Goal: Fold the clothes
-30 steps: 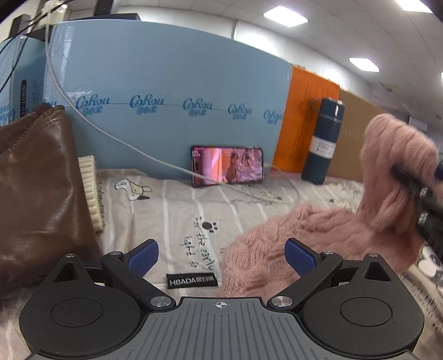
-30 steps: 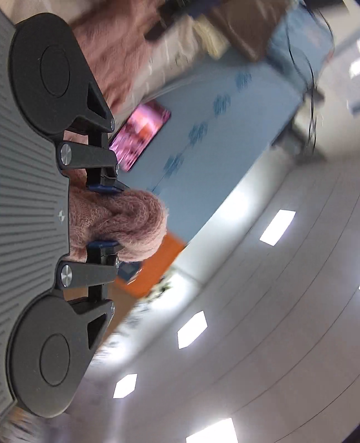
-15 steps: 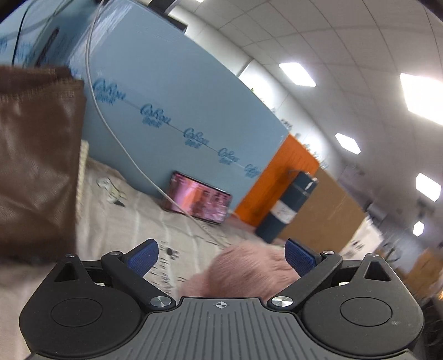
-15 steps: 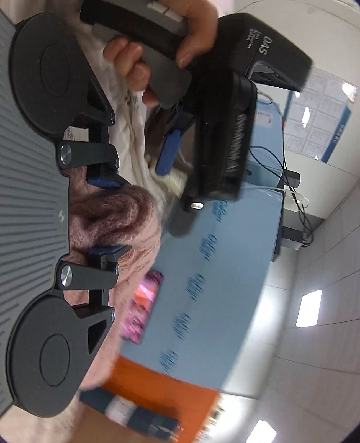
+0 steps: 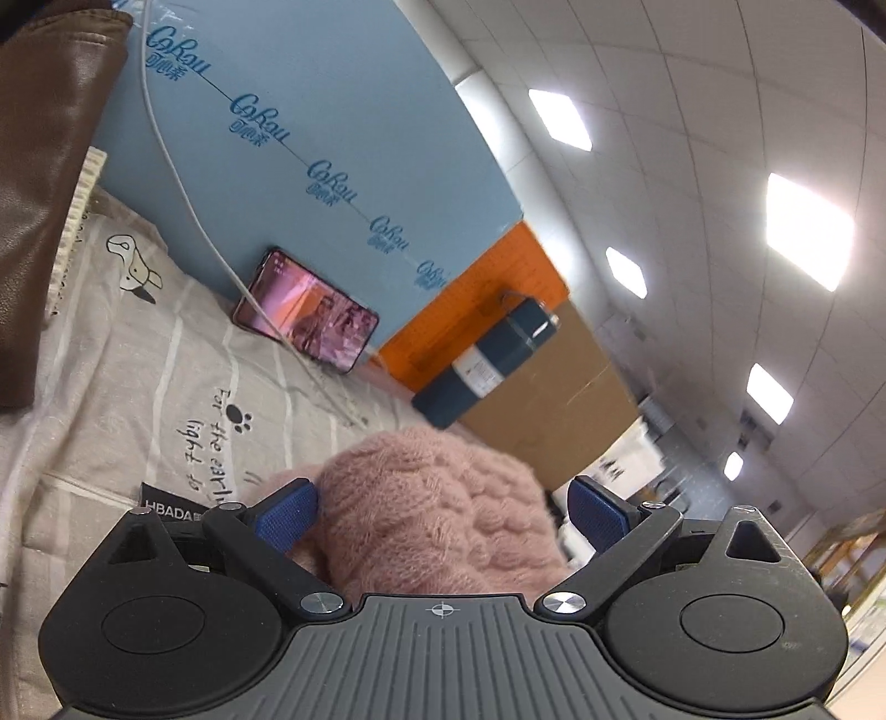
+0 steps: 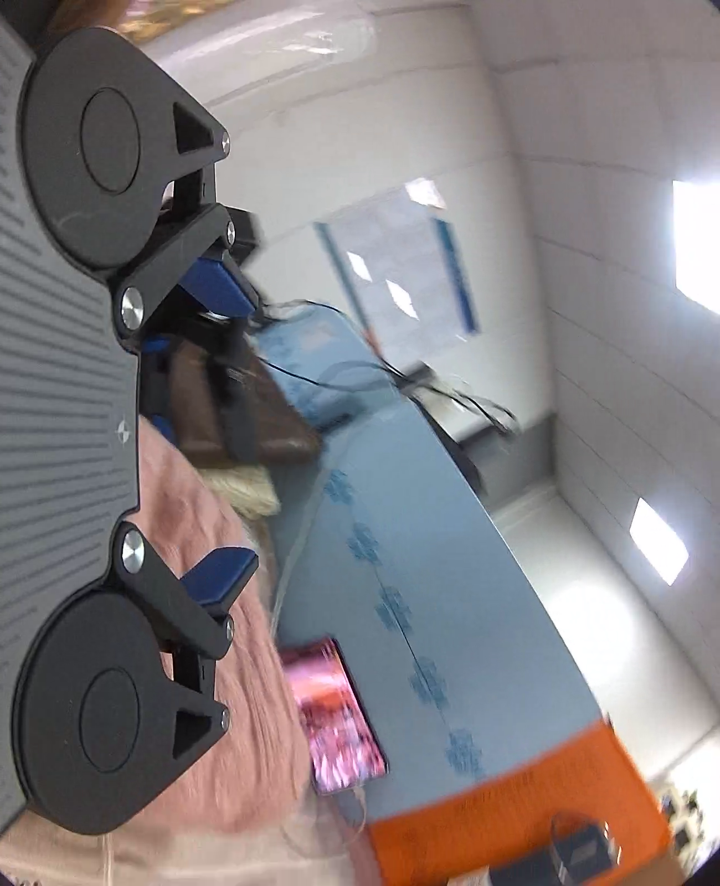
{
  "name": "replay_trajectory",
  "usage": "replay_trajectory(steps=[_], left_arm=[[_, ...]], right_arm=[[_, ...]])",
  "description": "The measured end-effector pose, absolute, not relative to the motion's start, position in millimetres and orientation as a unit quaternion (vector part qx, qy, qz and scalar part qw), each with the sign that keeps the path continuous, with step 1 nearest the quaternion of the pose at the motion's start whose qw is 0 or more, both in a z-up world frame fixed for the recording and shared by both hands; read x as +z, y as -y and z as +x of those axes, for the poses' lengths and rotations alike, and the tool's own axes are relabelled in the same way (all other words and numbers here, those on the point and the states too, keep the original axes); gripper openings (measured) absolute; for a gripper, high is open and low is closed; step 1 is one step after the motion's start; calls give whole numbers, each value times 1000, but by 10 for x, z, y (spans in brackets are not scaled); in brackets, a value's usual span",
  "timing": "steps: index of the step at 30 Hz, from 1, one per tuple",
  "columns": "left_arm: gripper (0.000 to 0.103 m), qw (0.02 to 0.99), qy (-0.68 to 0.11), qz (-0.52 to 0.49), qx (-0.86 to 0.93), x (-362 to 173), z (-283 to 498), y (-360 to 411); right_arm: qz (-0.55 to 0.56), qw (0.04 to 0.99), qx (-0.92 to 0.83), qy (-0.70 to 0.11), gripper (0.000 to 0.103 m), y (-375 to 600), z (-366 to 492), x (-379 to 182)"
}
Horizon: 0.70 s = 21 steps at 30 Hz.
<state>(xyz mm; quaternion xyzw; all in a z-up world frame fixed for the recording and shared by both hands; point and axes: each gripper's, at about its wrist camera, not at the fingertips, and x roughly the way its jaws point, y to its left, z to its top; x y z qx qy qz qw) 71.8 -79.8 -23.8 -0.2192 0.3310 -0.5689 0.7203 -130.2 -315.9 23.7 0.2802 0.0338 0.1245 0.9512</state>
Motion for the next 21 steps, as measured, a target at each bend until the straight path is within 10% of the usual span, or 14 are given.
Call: replay_trajectory(steps=[3,5,7,12,21], left_arm=[[71,731,-344,-188,-558,-319,689,910],[32,736,-350,-171,-553,-367,691,964],[25,745,-326,-169,-557,-330,662,936],[24,791,-240,-158,-541,-98,604,728],[27,803,-314,-121,-492,-284,763,863]], right_arm=[[337,937,91,-35,92,3375,-1319,160],[365,927,70,-42,92,3475,-1279,110],[376,923,60,-51,92,3513,-1227,76],[372,925,70,-40,92,3536,-1247,73],[377,919,93,-64,92,3529,-1197,27]])
